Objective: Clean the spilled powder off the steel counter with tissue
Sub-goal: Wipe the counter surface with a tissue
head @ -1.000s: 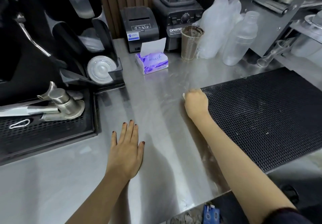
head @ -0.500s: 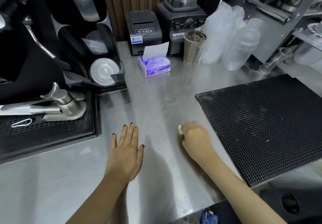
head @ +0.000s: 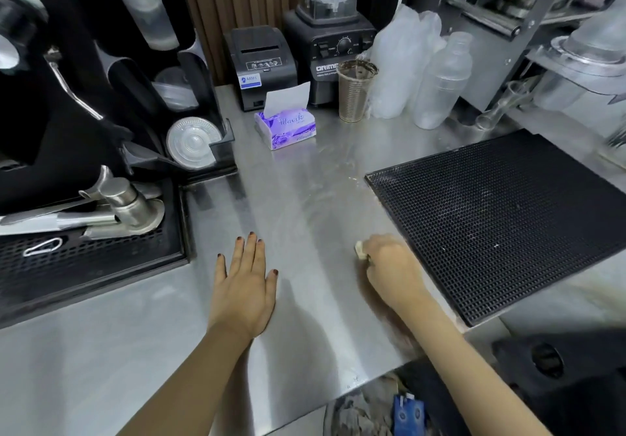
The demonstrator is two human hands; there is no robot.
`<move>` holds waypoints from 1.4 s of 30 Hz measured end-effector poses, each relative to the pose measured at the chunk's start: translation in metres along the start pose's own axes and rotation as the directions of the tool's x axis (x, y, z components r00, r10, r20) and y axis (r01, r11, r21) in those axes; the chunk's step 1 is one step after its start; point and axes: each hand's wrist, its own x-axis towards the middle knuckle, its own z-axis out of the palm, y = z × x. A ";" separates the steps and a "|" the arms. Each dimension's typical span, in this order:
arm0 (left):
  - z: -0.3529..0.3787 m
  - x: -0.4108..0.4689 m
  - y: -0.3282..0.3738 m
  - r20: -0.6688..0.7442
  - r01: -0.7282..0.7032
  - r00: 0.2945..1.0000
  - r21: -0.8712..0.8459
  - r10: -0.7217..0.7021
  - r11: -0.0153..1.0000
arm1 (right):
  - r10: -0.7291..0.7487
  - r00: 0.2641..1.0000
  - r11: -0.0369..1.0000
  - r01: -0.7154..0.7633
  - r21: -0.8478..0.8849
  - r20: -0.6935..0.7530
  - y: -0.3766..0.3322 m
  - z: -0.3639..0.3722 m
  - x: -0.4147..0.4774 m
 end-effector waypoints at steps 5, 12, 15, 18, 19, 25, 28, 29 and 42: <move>0.000 -0.002 0.000 0.000 -0.003 1.000 -0.007 0.003 1.000 | -0.167 0.984 0.985 0.164 -0.058 -0.061 -0.010 -0.010 -0.089; -0.001 0.000 0.001 0.022 -0.016 1.000 -0.013 0.016 1.000 | 0.278 0.960 0.953 -0.278 -0.119 -0.015 0.014 -0.011 -0.033; -0.001 -0.001 0.000 0.019 -0.020 1.000 0.001 0.020 1.000 | 0.262 0.961 0.958 -0.270 -0.101 -0.087 -0.017 -0.011 -0.066; 0.000 -0.001 0.000 0.020 -0.022 1.000 0.000 0.022 1.000 | 0.064 0.987 0.991 -0.080 -0.107 -0.150 -0.045 -0.005 -0.118; -0.001 -0.001 -0.001 0.018 -0.024 1.000 -0.003 0.024 1.000 | 0.018 0.985 0.989 -0.043 -0.139 -0.173 -0.044 -0.006 -0.125; -0.001 -0.001 -0.001 0.012 -0.029 1.000 0.000 0.029 1.000 | 0.455 0.861 0.878 -0.476 -0.044 -0.227 -0.001 -0.010 -0.099; -0.001 -0.001 -0.001 0.016 -0.033 0.999 -0.011 0.033 0.999 | 0.299 0.917 0.935 -0.337 -0.108 -0.265 -0.056 0.001 -0.120; -0.002 -0.001 -0.001 0.015 -0.033 0.999 -0.012 0.033 0.999 | 0.185 0.942 0.958 -0.237 -0.164 -0.282 -0.072 0.008 -0.133; 0.001 -0.001 -0.002 0.004 -0.041 0.999 -0.055 0.041 0.998 | 0.363 0.911 0.912 -0.391 -0.124 -0.197 -0.079 0.003 -0.144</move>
